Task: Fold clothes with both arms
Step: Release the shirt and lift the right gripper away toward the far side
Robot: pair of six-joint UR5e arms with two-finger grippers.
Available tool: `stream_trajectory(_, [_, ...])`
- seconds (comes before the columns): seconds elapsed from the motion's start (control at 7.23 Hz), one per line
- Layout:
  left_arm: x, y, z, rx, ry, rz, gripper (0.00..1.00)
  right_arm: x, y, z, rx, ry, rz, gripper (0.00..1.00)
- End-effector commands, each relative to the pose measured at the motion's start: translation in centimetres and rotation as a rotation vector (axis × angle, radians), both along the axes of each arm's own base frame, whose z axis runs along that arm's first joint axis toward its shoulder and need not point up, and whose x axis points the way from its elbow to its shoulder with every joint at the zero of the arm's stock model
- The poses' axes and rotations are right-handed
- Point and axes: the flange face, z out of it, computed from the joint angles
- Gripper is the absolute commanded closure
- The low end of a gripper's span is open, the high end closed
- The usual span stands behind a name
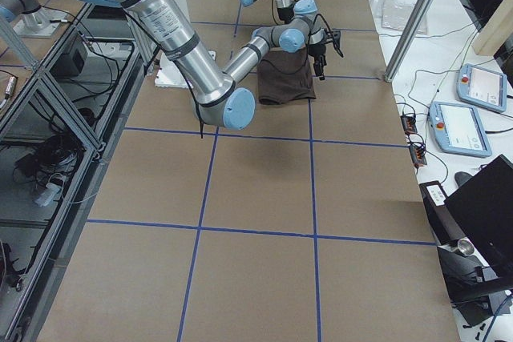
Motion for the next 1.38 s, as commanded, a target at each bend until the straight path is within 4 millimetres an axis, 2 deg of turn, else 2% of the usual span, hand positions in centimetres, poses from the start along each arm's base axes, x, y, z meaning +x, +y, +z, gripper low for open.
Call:
stream_trajectory(0.0, [2.2, -1.7, 1.2, -0.016, -0.052, -0.023, 0.0, 3.4, 1.6, 0.9, 0.015, -0.006, -0.036, 0.0])
stream_trajectory(0.41, [5.5, -3.6, -0.5, -0.054, -0.061, -0.054, 0.0, 3.5, 1.7, 1.0, 0.013, -0.005, -0.035, 0.0])
stream_trajectory(0.83, [5.8, -4.4, 1.2, -0.057, -0.099, -0.081, 0.0, 3.5, 1.7, 1.4, 0.013, 0.003, -0.03, 0.0])
stream_trajectory(1.24, [4.6, -6.1, 2.4, -0.056, -0.126, -0.114, 0.0, 3.1, 2.0, 2.2, 0.007, 0.011, -0.037, 0.0])
